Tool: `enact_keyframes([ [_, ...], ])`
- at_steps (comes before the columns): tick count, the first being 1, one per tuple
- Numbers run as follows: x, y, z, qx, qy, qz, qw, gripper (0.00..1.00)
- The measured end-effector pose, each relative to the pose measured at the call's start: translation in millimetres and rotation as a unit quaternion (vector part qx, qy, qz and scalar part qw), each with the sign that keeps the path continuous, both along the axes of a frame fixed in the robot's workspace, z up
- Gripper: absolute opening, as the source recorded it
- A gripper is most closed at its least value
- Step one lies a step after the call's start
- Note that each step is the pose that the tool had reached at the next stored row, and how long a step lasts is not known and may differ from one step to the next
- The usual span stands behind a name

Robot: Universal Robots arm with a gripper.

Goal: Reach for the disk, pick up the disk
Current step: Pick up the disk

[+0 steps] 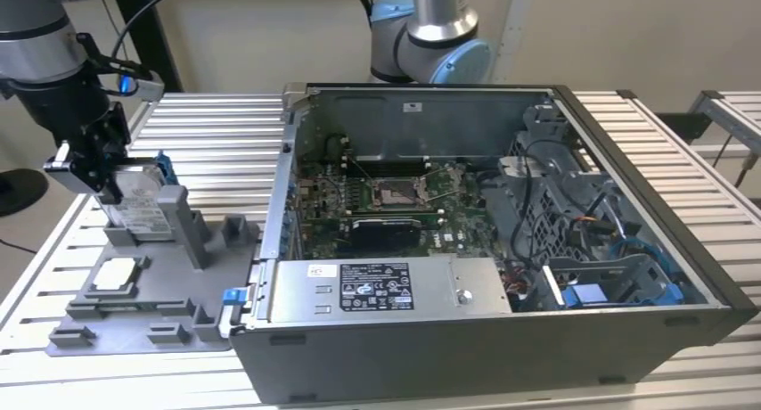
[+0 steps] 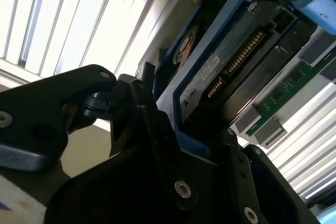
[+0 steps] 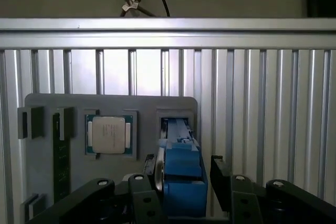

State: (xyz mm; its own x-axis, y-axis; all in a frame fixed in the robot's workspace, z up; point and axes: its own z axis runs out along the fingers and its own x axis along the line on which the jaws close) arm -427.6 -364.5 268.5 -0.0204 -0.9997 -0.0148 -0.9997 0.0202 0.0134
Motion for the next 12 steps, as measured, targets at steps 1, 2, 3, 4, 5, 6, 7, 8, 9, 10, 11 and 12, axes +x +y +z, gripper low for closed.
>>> enact_keyframes([
  [1, 0.0, 0.0, 0.0, 0.0000, 0.0000, 0.000, 1.0000, 1.00],
  [2, 0.0, 0.0, 0.0, 0.0000, 0.0000, 0.000, 1.0000, 1.00],
  [3, 0.0, 0.0, 0.0, 0.0000, 0.0000, 0.000, 1.0000, 0.00],
  [4, 0.0, 0.0, 0.0, 0.0000, 0.0000, 0.000, 1.0000, 0.00],
  [5, 0.0, 0.0, 0.0, 0.0000, 0.0000, 0.000, 1.0000, 0.00],
  [6, 0.0, 0.0, -0.1, 0.0001, 0.0000, 0.000, 1.0000, 0.00],
  [7, 0.0, 0.0, 0.0, 0.0000, 0.0000, 0.000, 1.0000, 0.00],
  [8, 0.0, 0.0, 0.0, 0.0000, 0.0000, 0.000, 1.0000, 0.00],
  [9, 0.0, 0.0, 0.0, 0.0000, 0.0000, 0.000, 1.0000, 0.00],
  [10, 0.0, 0.0, 0.0, 0.0000, 0.0000, 0.000, 1.0000, 0.00],
  [11, 0.0, 0.0, -0.1, 0.0000, 0.0000, 0.000, 1.0000, 0.00],
  [12, 0.0, 0.0, 0.0, 0.0000, 0.0000, 0.000, 1.0000, 0.00],
])
